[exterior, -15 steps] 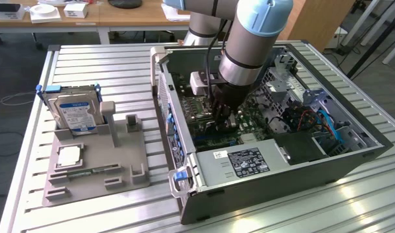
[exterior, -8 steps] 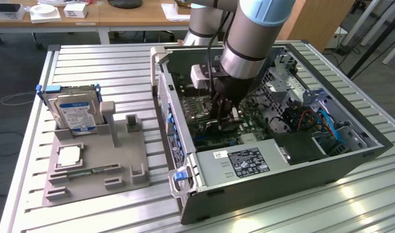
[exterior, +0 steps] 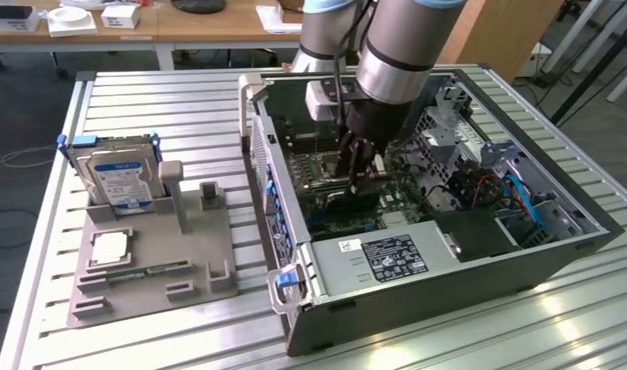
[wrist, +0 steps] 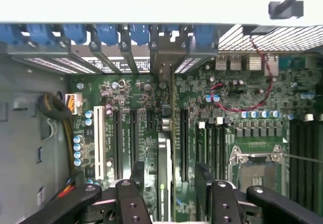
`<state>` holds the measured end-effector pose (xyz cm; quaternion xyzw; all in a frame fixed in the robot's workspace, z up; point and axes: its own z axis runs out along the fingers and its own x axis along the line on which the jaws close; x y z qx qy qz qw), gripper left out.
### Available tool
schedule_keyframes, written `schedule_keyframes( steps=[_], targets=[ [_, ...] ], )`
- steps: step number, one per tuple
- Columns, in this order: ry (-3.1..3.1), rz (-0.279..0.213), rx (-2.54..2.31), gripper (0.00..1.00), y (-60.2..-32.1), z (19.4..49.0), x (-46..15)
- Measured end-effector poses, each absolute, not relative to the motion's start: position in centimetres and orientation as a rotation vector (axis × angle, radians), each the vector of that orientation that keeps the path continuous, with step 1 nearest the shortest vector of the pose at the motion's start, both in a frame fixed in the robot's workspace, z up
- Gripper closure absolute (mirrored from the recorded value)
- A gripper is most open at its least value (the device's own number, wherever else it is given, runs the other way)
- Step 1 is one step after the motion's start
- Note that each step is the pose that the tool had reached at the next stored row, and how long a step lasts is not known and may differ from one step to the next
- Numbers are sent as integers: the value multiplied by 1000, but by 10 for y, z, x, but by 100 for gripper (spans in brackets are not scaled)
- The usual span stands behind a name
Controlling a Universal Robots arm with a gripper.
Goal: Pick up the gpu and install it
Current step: 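Insert the gpu into the slot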
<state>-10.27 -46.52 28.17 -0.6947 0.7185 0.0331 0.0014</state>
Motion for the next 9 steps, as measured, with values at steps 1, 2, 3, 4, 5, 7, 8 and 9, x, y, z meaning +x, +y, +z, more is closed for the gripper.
schedule_keyframes(
  steps=[1,2,3,4,5,7,8,9],
  targets=[
    [2255,104,-2181,47,-465,285,-103],
    [2255,104,-2181,47,-465,289,-103],
    [2255,104,-2181,47,-465,290,-103],
    [2255,104,-2180,47,-465,291,-103],
    [2255,104,-2180,47,-465,291,-103],
    [2255,104,-2181,47,-465,291,-103],
    [2255,104,-2181,47,-465,291,-103],
    [2255,104,-2181,47,-465,291,-103]
  ],
)
